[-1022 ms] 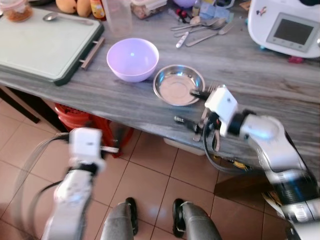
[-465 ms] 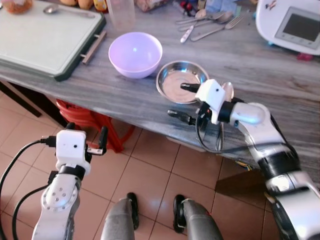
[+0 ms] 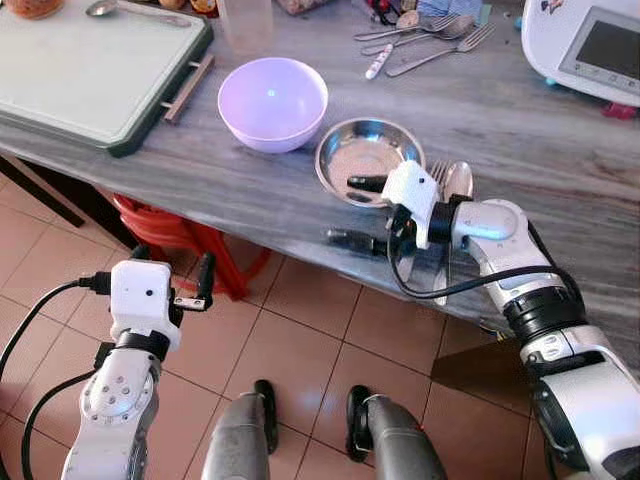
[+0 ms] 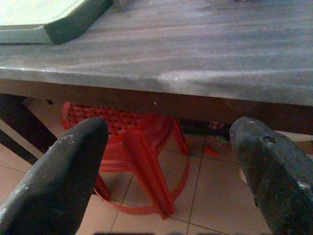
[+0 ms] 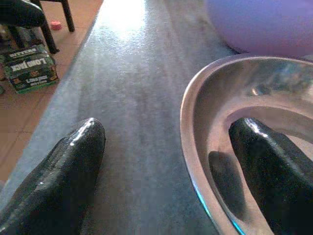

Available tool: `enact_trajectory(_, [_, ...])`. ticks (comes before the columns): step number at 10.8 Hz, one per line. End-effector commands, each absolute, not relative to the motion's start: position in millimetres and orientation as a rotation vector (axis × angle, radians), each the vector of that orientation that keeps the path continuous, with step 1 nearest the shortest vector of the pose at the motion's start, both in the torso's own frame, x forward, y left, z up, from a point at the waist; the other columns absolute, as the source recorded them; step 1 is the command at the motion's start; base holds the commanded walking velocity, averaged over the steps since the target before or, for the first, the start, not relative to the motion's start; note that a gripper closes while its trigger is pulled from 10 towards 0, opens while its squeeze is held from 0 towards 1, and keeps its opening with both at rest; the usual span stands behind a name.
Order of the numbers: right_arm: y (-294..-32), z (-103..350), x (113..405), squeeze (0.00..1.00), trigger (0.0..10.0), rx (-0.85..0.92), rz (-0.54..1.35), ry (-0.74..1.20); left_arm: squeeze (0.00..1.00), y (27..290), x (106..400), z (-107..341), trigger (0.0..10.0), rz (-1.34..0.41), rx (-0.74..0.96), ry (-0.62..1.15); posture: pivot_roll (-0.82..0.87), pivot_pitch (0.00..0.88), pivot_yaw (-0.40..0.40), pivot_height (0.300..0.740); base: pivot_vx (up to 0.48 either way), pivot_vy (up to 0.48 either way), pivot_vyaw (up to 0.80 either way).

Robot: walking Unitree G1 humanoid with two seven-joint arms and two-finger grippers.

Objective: Setting the table

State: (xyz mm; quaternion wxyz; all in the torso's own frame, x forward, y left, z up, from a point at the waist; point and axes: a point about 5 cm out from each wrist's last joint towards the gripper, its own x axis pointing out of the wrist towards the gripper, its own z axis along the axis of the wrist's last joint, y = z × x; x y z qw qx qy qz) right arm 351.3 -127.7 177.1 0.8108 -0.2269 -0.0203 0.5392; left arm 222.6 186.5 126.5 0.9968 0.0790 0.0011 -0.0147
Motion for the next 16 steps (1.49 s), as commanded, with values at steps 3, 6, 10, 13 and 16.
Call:
enact_trajectory(3, [-125, 180, 347, 0.00, 10.0, -0.455, 1.223, -0.043, 0.00, 186, 222, 125, 10.0, -0.037, 0.159, 0.013, 0.06, 0.322, 0.025, 0.740, 0.000, 0.000, 0.00])
enact_trajectory(6, [-123, 186, 346, 0.00, 10.0, -0.437, 1.250, -0.067, 0.00, 185, 225, 125, 10.0, -0.039, 0.156, 0.011, 0.06, 0.316, 0.024, 0.740, 0.000, 0.000, 0.00])
enact_trajectory(10, [-116, 187, 339, 0.00, 10.0, -0.353, 1.300, -0.068, 0.00, 183, 226, 125, 10.0, -0.041, 0.156, 0.012, 0.06, 0.311, 0.026, 0.740, 0.000, 0.000, 0.00])
enact_trajectory(13, [-114, 189, 336, 0.00, 10.0, -0.305, 1.326, -0.060, 0.00, 183, 226, 125, 10.0, -0.043, 0.155, 0.015, 0.06, 0.309, 0.024, 0.740, 0.000, 0.000, 0.00])
enact_trajectory(16, [-110, 191, 331, 0.00, 10.0, -0.267, 1.362, -0.047, 0.00, 182, 227, 124, 10.0, -0.042, 0.153, 0.015, 0.06, 0.304, 0.022, 0.740, 0.000, 0.000, 0.00])
